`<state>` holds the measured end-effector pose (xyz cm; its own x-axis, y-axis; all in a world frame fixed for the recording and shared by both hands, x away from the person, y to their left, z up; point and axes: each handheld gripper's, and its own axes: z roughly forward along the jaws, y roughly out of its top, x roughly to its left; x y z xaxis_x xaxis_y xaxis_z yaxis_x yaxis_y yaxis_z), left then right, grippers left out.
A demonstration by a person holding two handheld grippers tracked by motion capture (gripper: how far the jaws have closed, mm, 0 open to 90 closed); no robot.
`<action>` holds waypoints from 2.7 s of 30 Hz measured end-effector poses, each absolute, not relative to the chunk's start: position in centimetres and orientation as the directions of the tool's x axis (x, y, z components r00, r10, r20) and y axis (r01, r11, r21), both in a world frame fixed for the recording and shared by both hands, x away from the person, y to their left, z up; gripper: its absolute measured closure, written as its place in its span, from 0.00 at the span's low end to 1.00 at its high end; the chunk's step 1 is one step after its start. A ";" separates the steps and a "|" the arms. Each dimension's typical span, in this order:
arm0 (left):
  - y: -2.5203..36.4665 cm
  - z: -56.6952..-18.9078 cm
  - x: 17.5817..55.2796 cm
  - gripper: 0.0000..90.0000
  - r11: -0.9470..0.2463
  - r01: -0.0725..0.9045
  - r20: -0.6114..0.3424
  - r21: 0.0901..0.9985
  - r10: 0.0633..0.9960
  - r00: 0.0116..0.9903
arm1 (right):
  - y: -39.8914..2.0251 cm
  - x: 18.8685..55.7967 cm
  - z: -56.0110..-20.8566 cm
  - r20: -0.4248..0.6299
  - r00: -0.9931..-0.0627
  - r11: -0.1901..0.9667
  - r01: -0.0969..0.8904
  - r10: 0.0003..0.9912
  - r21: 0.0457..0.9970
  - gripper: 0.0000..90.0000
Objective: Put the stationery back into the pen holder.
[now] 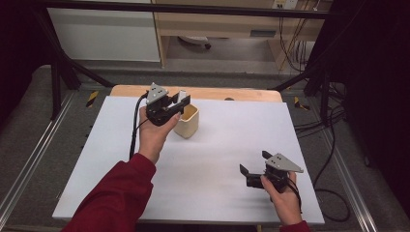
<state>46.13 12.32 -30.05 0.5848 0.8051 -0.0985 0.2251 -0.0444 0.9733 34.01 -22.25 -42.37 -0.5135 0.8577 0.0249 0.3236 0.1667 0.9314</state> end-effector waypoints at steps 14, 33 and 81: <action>12.3 -30.0 48.0 0.74 -0.044 0.204 -0.078 0.978 0.830 0.552 | -22.2 34.1 -42.4 0.011 -0.520 0.180 0.314 0.854 0.932 0.03; 12.4 -29.9 50.1 0.74 -0.020 0.202 -0.093 0.979 0.842 0.532 | -22.2 34.1 -42.4 0.014 -0.522 0.177 0.313 0.853 0.933 0.03; 12.0 -34.1 53.1 0.74 -0.063 0.283 -0.088 0.957 0.867 0.491 | -21.7 34.3 -42.7 0.013 -0.554 0.204 0.330 0.833 0.922 0.03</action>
<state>53.12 11.98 -34.12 0.4906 0.8669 -0.0883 0.2832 -0.0628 0.9570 34.28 -21.72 -42.75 -0.5536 0.8327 0.0134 0.3297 0.2044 0.9217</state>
